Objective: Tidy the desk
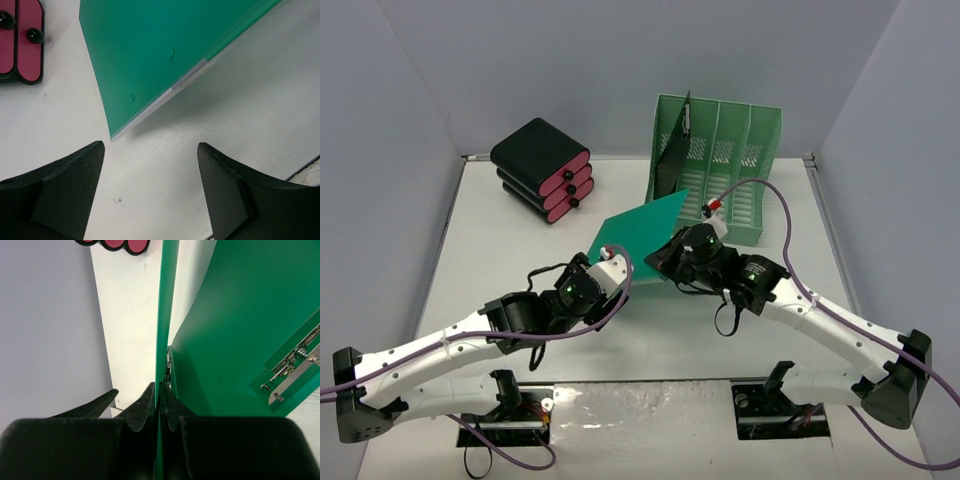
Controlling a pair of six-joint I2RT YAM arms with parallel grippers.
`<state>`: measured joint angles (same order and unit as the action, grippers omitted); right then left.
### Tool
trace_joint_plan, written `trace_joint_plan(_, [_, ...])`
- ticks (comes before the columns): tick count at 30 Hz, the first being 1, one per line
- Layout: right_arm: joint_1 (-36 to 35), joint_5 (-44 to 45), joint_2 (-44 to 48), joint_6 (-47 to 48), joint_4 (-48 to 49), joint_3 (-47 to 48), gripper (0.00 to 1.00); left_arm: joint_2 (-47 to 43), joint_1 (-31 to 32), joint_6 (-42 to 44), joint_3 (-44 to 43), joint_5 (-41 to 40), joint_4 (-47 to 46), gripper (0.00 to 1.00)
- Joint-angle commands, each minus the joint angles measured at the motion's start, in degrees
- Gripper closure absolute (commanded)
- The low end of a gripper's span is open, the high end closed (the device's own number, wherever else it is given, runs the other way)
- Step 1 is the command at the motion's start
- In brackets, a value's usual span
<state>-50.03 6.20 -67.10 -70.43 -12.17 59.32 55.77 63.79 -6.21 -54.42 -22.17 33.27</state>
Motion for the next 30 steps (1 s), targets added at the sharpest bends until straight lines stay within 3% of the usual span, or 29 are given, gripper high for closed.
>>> trace_joint_plan(1, [0.8, -1.1, -0.5, -0.8, 2.2, 4.4, 1.0, -2.0, 0.6, 5.1, 1.5, -1.7, -7.9, 0.24])
trace_joint_plan(13, [1.5, -3.5, -1.9, -1.0, 0.6, 8.9, 1.0, 0.3, 1.0, 12.4, 7.6, -2.2, -22.1, 0.19])
trace_joint_plan(24, [1.5, -4.9, -1.1, -2.0, -0.3, 8.8, 1.0, 9.5, 1.0, 24.0, 10.7, -6.6, -48.2, 0.19])
trace_joint_plan(30, [1.7, -5.6, -1.1, -2.0, -0.9, 9.4, 1.0, 14.6, 1.0, 27.8, 12.1, -10.9, -57.6, 0.26])
